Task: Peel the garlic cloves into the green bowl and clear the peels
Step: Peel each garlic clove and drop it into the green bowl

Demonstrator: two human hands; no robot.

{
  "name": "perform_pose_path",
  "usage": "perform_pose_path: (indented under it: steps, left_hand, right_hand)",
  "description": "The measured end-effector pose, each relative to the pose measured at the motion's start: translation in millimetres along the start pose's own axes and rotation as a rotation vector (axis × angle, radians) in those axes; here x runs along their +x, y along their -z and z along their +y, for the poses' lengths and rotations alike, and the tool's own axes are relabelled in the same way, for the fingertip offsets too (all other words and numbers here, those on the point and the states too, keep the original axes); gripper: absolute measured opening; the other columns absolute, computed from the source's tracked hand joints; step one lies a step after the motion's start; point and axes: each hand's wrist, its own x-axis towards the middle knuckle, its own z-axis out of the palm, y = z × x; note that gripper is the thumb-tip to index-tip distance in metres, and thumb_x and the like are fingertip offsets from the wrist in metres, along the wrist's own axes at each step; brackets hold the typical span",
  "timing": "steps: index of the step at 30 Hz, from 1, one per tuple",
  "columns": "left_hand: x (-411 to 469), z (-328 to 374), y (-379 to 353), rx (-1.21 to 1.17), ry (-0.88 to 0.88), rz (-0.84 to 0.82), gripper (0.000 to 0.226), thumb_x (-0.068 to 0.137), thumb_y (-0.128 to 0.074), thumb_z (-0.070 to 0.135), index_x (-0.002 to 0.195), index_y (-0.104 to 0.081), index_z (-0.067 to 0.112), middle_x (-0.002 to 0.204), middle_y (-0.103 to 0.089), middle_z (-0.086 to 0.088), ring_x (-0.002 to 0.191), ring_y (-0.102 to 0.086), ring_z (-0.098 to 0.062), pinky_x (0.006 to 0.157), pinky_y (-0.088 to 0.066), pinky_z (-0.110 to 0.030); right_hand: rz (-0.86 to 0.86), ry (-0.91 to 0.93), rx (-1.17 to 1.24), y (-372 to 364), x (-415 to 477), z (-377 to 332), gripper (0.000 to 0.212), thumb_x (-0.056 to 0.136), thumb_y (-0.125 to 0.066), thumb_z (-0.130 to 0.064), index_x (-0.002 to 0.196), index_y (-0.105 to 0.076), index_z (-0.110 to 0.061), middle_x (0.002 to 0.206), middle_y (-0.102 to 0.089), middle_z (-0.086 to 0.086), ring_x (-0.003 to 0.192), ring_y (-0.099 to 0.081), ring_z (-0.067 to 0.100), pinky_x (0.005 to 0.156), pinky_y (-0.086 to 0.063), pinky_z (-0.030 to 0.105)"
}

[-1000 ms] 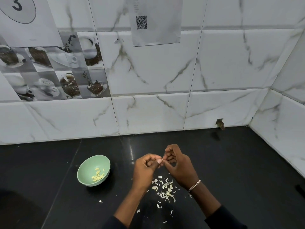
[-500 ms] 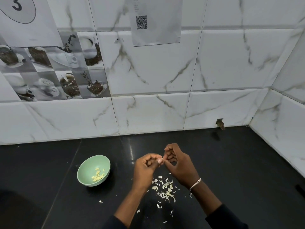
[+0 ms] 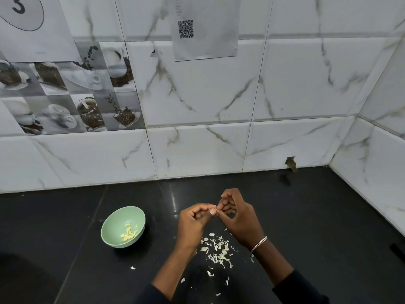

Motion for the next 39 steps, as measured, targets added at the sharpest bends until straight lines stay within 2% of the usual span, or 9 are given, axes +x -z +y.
perform_pose_path:
  steps: [4, 9, 17, 21, 27, 34, 39]
  left_hand:
    - [0.2, -3.5, 1.0, -0.009, 0.02, -0.003, 0.011, 0.084, -0.075, -0.001, 0.093, -0.077, 0.004, 0.091, -0.077, -0.013, 0.094, -0.074, -0.029, 0.088, -0.058, -0.034]
    - [1.1, -6.9, 1.9, -0.007, 0.027, -0.004, 0.009, 0.085, -0.074, -0.001, 0.092, -0.077, 0.004, 0.089, -0.077, -0.014, 0.09, -0.073, -0.025, 0.082, -0.057, -0.03]
    - [2.6, -8.2, 1.6, -0.003, 0.043, -0.034, 0.006, 0.088, -0.071, 0.0, 0.093, -0.075, 0.001, 0.089, -0.075, -0.017, 0.083, -0.069, -0.019, 0.08, -0.057, -0.029]
    - [3.5, -7.0, 2.2, -0.028, 0.04, -0.071, 0.008, 0.09, -0.069, -0.002, 0.097, -0.073, -0.001, 0.089, -0.075, -0.018, 0.079, -0.07, -0.021, 0.074, -0.058, -0.027]
    - [5.9, -4.2, 3.2, -0.032, 0.011, -0.097, 0.012, 0.088, -0.07, -0.003, 0.1, -0.069, -0.005, 0.087, -0.075, -0.019, 0.074, -0.071, -0.025, 0.063, -0.054, -0.022]
    - [8.2, -3.6, 2.1, -0.08, 0.014, -0.07, 0.018, 0.084, -0.073, -0.005, 0.099, -0.064, -0.007, 0.085, -0.075, -0.017, 0.073, -0.07, -0.022, 0.063, -0.053, -0.026]
    - [7.7, -5.0, 1.2, -0.178, 0.048, -0.076, 0.024, 0.082, -0.074, -0.002, 0.104, -0.065, -0.003, 0.087, -0.073, -0.014, 0.078, -0.068, -0.022, 0.07, -0.053, -0.029]
  right_hand:
    - [0.01, -0.017, 0.015, -0.7, -1.0, 1.1, 0.04, 0.082, -0.081, -0.01, 0.105, -0.051, -0.024, 0.084, -0.068, -0.007, 0.079, -0.07, 0.014, 0.073, -0.059, 0.028]
    - [-0.004, -0.032, 0.017, -0.7, -1.5, 1.6, 0.039, 0.082, -0.079, -0.008, 0.104, -0.05, -0.023, 0.083, -0.068, -0.007, 0.078, -0.069, 0.014, 0.072, -0.06, 0.031]
    - [-0.045, -0.037, 0.053, 2.3, 2.5, 0.3, 0.036, 0.082, -0.077, -0.013, 0.106, -0.051, -0.02, 0.081, -0.067, -0.003, 0.074, -0.068, 0.017, 0.072, -0.059, 0.032]
    - [-0.023, -0.116, 0.138, 4.3, 4.6, 0.2, 0.038, 0.08, -0.078, -0.01, 0.102, -0.051, -0.023, 0.079, -0.071, 0.002, 0.068, -0.069, 0.016, 0.068, -0.058, 0.029]
    - [-0.028, -0.237, 0.301, 7.1, 9.1, 5.9, 0.043, 0.074, -0.083, -0.019, 0.1, -0.049, -0.023, 0.081, -0.072, 0.01, 0.069, -0.065, 0.018, 0.07, -0.053, 0.034]
    - [-0.033, -0.272, 0.383, 6.3, 10.6, 4.5, 0.043, 0.078, -0.077, 0.003, 0.098, -0.042, -0.011, 0.08, -0.069, 0.019, 0.067, -0.061, 0.018, 0.067, -0.051, 0.03]
    - [-0.03, -0.276, 0.421, 5.8, 11.6, 3.0, 0.044, 0.078, -0.076, 0.006, 0.097, -0.041, -0.01, 0.082, -0.068, 0.025, 0.069, -0.061, 0.024, 0.067, -0.053, 0.03]
